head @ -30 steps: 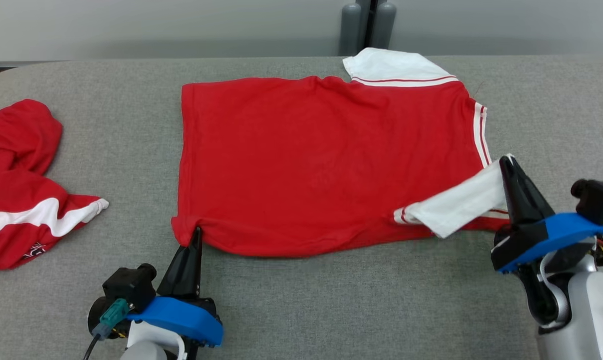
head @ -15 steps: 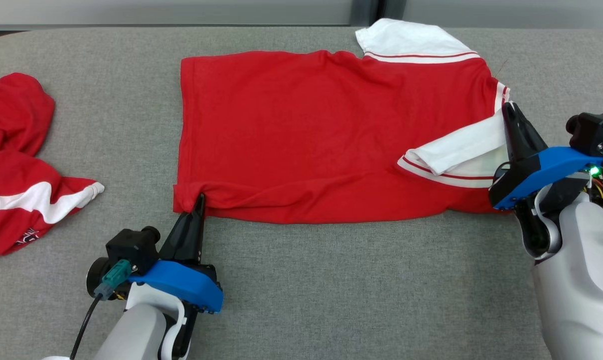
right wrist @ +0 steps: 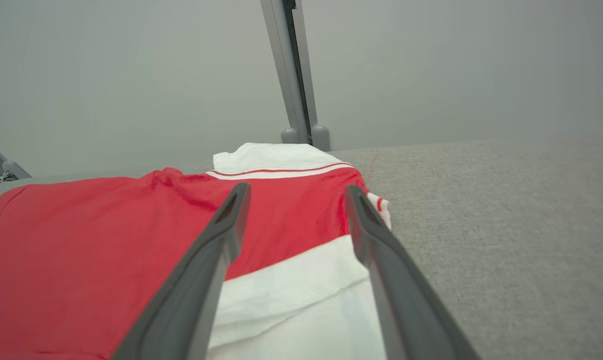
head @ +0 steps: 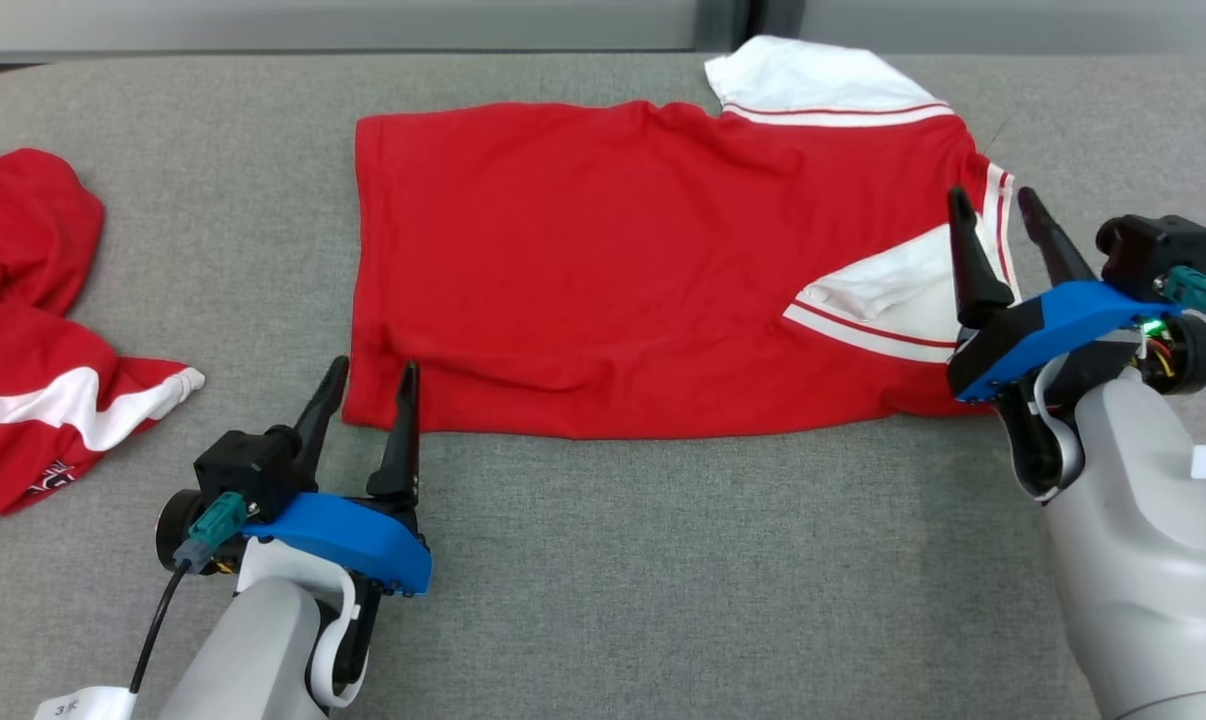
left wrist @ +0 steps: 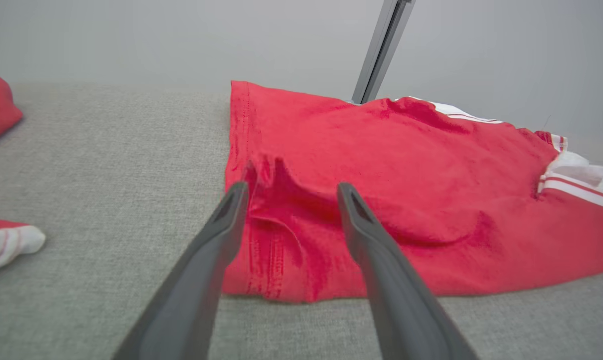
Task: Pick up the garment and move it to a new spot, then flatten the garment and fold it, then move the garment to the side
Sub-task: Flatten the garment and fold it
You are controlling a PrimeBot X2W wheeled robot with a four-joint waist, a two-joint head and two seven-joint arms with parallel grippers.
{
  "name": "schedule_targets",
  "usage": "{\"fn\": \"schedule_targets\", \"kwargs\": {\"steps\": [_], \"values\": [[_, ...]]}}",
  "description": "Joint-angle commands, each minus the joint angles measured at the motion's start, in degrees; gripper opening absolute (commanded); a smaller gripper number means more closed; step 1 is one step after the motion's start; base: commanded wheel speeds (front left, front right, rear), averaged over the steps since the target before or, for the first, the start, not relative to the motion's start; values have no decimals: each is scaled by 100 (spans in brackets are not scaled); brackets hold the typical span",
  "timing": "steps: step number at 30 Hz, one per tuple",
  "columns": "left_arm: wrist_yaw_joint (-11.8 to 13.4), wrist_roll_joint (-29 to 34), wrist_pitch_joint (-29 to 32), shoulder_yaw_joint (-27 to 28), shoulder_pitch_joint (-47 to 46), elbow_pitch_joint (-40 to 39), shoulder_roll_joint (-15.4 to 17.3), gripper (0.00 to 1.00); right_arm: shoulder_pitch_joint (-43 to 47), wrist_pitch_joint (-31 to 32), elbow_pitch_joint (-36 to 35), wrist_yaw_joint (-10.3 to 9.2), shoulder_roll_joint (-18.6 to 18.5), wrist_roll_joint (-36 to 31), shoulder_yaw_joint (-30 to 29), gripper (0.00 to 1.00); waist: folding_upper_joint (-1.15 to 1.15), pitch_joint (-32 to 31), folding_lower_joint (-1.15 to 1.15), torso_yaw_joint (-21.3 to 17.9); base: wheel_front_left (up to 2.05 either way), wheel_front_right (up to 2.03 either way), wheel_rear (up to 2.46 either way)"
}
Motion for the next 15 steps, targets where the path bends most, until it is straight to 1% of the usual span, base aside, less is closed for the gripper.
{"fn": "schedule_targets", "kwargs": {"steps": [1,4,7,11,15], "values": [[33,30,-61,19,-18,25,-24,100,74,-107,66,3,-113,60,66,100,0,-74,-1,-13,0,0,0],[69,42,-105,44,92,45,-46,100,222,-195,67,3,-224,93,181,100,0,-161,-1,-22,0,0,0],[110,43,-146,94,255,61,-65,100,505,-269,-17,3,-411,135,324,100,0,-292,-1,-43,0,0,0],[189,132,-171,96,378,116,-33,100,914,-237,-183,3,-629,143,453,100,0,-363,-1,-89,0,0,0],[269,221,-183,107,386,156,-36,100,1266,-106,-346,3,-725,125,539,100,0,-356,-1,-158,0,0,0]]}}
